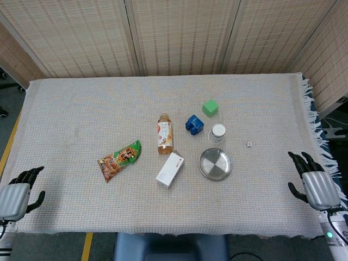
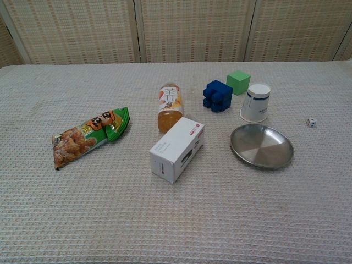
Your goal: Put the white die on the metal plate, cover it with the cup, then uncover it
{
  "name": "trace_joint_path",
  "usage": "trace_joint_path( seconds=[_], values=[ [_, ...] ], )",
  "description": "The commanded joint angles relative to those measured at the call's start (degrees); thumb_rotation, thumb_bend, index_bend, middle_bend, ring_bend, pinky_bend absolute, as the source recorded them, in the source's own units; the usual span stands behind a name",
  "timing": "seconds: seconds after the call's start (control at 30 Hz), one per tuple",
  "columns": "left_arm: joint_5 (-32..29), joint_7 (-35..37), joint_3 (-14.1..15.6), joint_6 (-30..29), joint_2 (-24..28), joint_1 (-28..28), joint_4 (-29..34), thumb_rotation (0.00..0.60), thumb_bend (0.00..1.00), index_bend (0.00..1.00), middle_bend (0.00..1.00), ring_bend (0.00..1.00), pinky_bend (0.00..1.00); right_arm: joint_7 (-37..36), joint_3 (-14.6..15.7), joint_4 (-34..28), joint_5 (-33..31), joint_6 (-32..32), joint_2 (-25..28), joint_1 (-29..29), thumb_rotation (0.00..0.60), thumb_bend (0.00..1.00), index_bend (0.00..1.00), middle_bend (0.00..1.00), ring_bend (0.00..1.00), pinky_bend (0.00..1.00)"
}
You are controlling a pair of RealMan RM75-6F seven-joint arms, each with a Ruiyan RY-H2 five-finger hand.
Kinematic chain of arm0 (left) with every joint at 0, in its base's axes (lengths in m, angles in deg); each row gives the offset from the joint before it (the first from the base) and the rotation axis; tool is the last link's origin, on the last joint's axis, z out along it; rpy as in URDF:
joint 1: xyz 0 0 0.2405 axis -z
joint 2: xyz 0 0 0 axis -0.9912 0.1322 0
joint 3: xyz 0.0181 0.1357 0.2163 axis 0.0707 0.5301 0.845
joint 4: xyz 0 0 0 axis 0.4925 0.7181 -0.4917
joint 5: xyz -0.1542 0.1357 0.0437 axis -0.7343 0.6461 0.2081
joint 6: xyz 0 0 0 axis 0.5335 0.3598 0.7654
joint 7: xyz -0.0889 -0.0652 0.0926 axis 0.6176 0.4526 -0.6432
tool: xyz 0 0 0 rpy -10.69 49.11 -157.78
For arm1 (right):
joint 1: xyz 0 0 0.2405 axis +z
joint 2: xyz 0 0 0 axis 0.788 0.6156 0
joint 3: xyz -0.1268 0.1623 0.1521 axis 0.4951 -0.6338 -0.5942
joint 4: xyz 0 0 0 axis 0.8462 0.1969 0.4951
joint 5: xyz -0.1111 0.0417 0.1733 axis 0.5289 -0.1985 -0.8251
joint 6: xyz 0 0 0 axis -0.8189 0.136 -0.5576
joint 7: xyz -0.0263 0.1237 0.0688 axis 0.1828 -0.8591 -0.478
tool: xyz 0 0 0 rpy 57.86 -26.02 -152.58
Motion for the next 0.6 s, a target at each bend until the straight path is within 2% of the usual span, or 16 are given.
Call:
trace_joint_path(
  seconds=[0.03, 0.27, 0.33, 0.43, 0.5, 0.57, 0.6],
  values=[
    [0.1, -0.2, 0.1, 0.0, 0.0, 0.0, 0.0, 0.6, 0.4, 0.15, 0.18, 0.19, 0.38, -0.1, 0.1, 0.0, 0.3, -0.3, 0.0, -0.1, 0.6, 0.25, 0.06, 0.15, 0.07, 0.28],
    [0.4, -0.2, 0.1, -1.0, 0.2, -0.3, 0.3, 0.6, 0.4, 0.15, 0.19, 0.19, 0.38, -0.5, -0.4, 0.1, -0.5, 0.3, 0.2, 0.3, 0.6, 0.25, 0.06, 0.15, 0.07, 0.28],
    [0.6, -0.3, 0.1, -1.2, 0.2, -0.3, 0.3, 0.6, 0.4, 0.15, 0.19, 0.19, 0.38, -0.4, -1.1, 0.7, -0.9, 0.5, 0.0, 1.0, 0.6, 0.25, 0.07, 0.22, 0.13, 0.28],
    [0.9, -0.3, 0.3, -1.1, 0.1, -0.2, 0.2, 0.6, 0.4, 0.15, 0.19, 0.19, 0.38, 0.0, -2.5, 2.5, -1.7, 2.0, -0.8, 2.8, 0.6, 0.25, 0.1, 0.37, 0.27, 0.32],
    [0.9, -0.4, 0.4, -0.9, 0.1, -0.2, 0.4, 0.6, 0.4, 0.15, 0.19, 0.19, 0.38, 0.4, -3.3, 4.9, -1.6, 3.3, -2.1, 4.5, 0.6, 0.25, 0.16, 0.5, 0.4, 0.42],
    [0.8, -0.6, 0.5, -0.8, 0.2, -0.2, 0.6, 0.6, 0.4, 0.15, 0.19, 0.19, 0.38, -0.1, -4.1, 7.6, -1.0, 3.9, -3.8, 6.0, 0.6, 0.25, 0.24, 0.67, 0.57, 0.57],
    [0.8, -0.7, 0.6, -0.8, 0.3, -0.2, 0.7, 0.6, 0.4, 0.15, 0.19, 0.19, 0.38, -0.3, -4.6, 9.7, -0.8, 3.9, -5.2, 6.8, 0.6, 0.25, 0.27, 0.72, 0.62, 0.61]
  ],
)
